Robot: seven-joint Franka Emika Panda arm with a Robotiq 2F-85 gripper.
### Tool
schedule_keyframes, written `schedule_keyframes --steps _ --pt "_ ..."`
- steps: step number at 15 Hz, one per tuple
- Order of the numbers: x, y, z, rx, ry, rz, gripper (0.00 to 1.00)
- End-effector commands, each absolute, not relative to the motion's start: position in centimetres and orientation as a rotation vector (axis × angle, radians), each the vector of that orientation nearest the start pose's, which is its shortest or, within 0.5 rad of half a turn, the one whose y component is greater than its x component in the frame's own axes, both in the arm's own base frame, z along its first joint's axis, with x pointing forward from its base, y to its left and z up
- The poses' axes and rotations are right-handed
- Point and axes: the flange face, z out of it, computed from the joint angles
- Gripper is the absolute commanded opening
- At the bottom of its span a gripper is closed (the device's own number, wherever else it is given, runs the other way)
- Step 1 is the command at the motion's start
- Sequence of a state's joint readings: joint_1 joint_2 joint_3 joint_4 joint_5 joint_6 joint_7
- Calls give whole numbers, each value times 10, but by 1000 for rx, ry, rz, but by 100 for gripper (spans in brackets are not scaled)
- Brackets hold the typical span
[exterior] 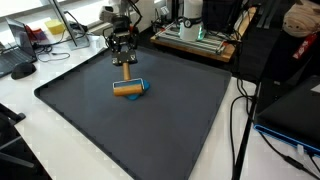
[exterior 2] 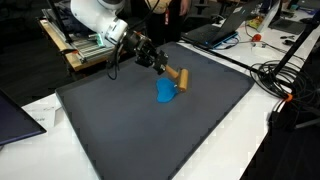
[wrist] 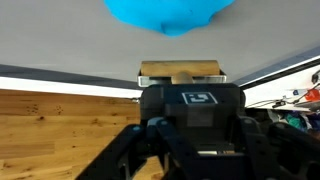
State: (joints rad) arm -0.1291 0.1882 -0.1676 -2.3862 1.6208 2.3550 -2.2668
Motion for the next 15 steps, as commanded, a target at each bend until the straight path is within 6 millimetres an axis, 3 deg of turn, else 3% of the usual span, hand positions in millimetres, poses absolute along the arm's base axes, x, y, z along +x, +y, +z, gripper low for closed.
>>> schedule_keyframes --steps 1,8,10,15 --pt "453 -113 282 -2426 -748 -1114 23" --pt "446 -71 359 -2590 -744 -935 23" --pt "446 -65 366 -2648 -700 -864 23" --pt "434 -80 370 -2793 -491 -549 23"
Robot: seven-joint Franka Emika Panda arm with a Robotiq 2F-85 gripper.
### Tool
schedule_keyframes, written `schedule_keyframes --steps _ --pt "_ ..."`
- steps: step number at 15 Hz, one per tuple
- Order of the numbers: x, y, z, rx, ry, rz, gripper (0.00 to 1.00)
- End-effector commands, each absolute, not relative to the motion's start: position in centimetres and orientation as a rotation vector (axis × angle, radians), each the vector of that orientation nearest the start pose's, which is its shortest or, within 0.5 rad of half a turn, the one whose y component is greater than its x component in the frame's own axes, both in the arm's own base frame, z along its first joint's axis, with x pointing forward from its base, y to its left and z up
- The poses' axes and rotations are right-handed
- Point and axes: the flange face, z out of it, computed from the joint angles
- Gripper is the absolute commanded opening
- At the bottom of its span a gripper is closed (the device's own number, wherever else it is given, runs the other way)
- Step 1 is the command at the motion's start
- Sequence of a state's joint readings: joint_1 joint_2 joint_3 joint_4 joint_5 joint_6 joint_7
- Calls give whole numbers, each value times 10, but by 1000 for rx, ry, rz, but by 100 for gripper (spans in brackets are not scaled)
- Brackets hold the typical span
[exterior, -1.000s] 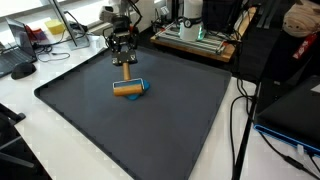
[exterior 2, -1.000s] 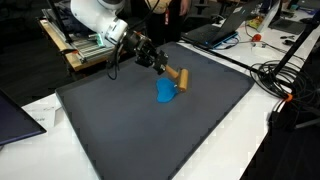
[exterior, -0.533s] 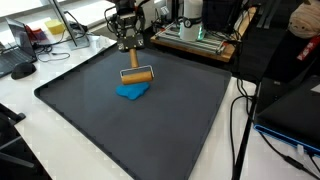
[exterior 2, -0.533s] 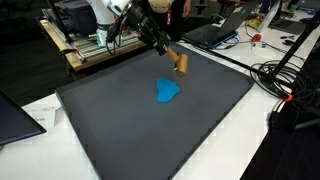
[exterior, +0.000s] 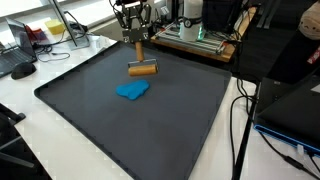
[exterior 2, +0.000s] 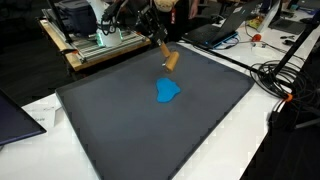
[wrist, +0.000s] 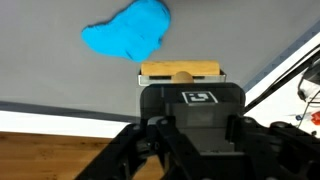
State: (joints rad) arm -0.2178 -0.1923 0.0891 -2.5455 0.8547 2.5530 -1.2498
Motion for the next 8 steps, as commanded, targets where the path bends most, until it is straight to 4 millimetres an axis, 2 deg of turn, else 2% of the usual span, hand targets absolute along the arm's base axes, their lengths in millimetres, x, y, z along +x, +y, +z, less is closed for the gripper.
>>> schedule_keyframes --steps 1,3,4,8 --pt "429 -84 375 -2828 -436 -496 23" --pt "421 -90 391 -2901 -319 -389 23" --pt "418 -87 405 -2925 -258 -336 23" --pt "413 -47 476 -2967 -168 -231 23"
